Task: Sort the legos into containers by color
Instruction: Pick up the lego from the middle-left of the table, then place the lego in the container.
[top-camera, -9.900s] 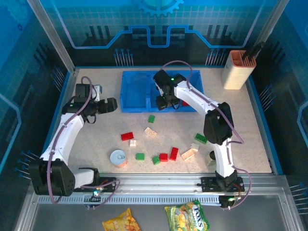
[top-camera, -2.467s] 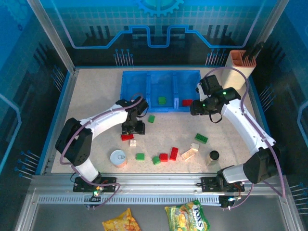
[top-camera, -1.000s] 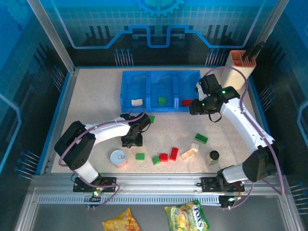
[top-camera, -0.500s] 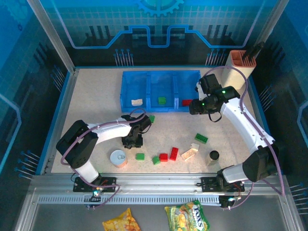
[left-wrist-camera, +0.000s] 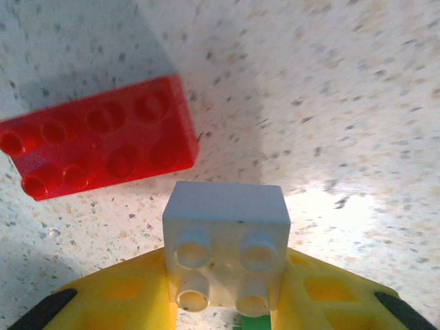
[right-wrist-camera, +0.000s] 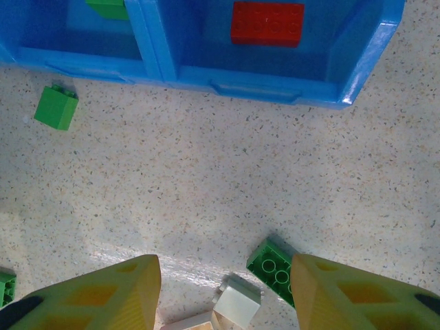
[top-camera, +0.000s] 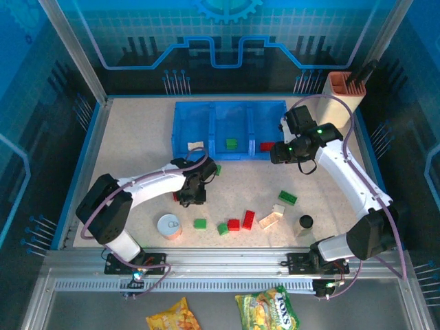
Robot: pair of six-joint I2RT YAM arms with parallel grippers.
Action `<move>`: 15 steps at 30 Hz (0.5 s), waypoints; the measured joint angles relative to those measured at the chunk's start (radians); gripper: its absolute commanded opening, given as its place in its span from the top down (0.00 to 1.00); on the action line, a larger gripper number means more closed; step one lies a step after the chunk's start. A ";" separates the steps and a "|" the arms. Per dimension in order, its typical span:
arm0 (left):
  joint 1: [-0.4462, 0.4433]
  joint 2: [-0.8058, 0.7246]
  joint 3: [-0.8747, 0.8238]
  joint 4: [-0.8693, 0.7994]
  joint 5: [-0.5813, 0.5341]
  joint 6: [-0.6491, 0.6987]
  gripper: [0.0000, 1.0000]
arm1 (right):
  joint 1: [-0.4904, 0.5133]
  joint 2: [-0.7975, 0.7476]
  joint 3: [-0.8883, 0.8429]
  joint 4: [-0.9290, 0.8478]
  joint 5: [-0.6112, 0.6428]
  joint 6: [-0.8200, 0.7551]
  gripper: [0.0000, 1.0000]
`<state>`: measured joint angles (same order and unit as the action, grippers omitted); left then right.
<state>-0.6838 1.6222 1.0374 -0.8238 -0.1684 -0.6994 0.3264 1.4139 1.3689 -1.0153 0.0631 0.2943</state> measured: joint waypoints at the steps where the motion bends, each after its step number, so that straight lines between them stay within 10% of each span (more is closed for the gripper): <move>1: 0.006 0.000 0.019 -0.006 -0.001 0.007 0.65 | 0.000 0.000 0.000 -0.002 0.000 0.000 0.46; 15: 0.181 0.018 0.248 -0.055 -0.004 0.160 0.66 | 0.001 0.000 -0.048 0.006 -0.001 0.012 0.46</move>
<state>-0.5030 1.6398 1.2858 -0.8791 -0.1726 -0.5396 0.3271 1.4136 1.3209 -1.0092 0.0624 0.3065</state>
